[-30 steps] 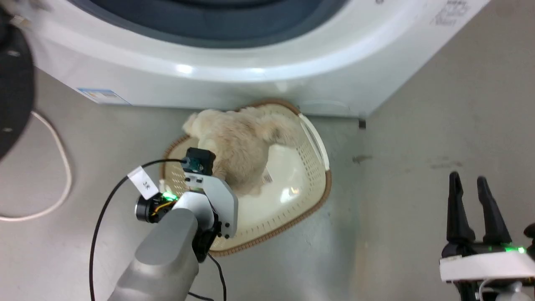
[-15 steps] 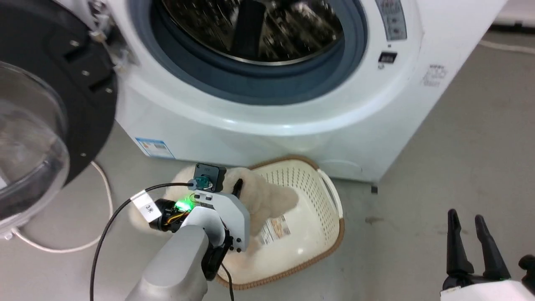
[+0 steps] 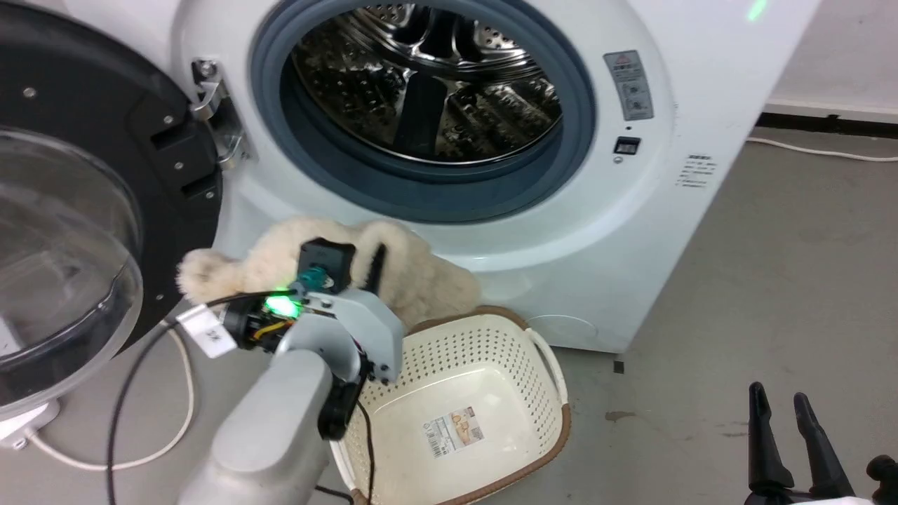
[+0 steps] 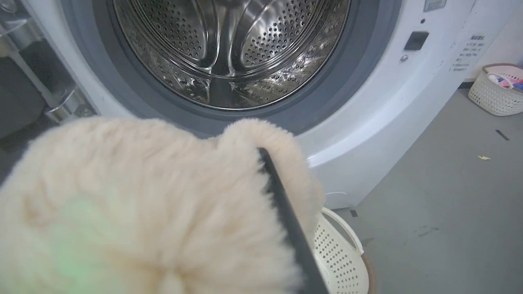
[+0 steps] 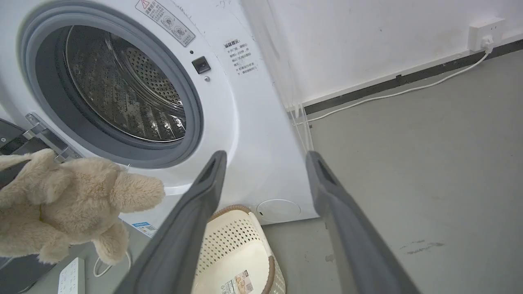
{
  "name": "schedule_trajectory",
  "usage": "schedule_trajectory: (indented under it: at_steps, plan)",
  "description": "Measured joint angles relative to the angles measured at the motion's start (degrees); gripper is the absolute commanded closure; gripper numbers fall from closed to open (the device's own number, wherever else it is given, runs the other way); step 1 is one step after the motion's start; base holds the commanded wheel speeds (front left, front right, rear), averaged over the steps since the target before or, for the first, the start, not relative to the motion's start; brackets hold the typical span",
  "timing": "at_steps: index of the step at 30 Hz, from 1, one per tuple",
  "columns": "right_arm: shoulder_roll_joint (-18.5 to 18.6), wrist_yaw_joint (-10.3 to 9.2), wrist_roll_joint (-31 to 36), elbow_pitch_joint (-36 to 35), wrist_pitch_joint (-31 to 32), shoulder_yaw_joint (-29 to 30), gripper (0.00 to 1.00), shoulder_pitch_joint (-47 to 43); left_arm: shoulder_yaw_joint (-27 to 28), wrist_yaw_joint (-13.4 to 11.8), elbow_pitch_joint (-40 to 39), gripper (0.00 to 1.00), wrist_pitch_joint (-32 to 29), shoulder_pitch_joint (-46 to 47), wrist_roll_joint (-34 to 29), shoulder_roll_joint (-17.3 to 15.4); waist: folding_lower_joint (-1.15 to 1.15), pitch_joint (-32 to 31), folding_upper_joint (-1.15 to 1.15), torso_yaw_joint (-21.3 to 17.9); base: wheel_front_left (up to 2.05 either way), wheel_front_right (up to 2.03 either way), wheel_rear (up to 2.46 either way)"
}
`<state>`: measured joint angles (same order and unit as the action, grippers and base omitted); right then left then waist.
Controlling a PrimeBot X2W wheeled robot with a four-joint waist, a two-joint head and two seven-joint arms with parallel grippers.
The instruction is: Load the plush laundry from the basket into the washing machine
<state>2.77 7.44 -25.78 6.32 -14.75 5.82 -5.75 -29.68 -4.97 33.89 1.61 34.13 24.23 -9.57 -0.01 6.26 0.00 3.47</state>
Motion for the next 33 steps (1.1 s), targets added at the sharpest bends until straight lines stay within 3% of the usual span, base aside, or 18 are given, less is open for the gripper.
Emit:
schedule_trajectory:
  at_steps: [14,33]
  plan:
    - [0.0,0.0,-0.5,0.0,0.0,0.2,0.0,-0.1,2.3,-3.9,-6.0,1.0,6.8,3.7,-1.5,-1.7,0.01,1.0,0.0,-3.9,0.0,0.0,0.0]
    - [0.0,0.0,-1.0,-1.8,0.0,-0.4,0.0,4.6,9.8,-6.5,0.7,1.0,11.8,18.0,0.9,-0.2,0.02,12.8,0.0,-8.6,0.0,0.0,0.0]
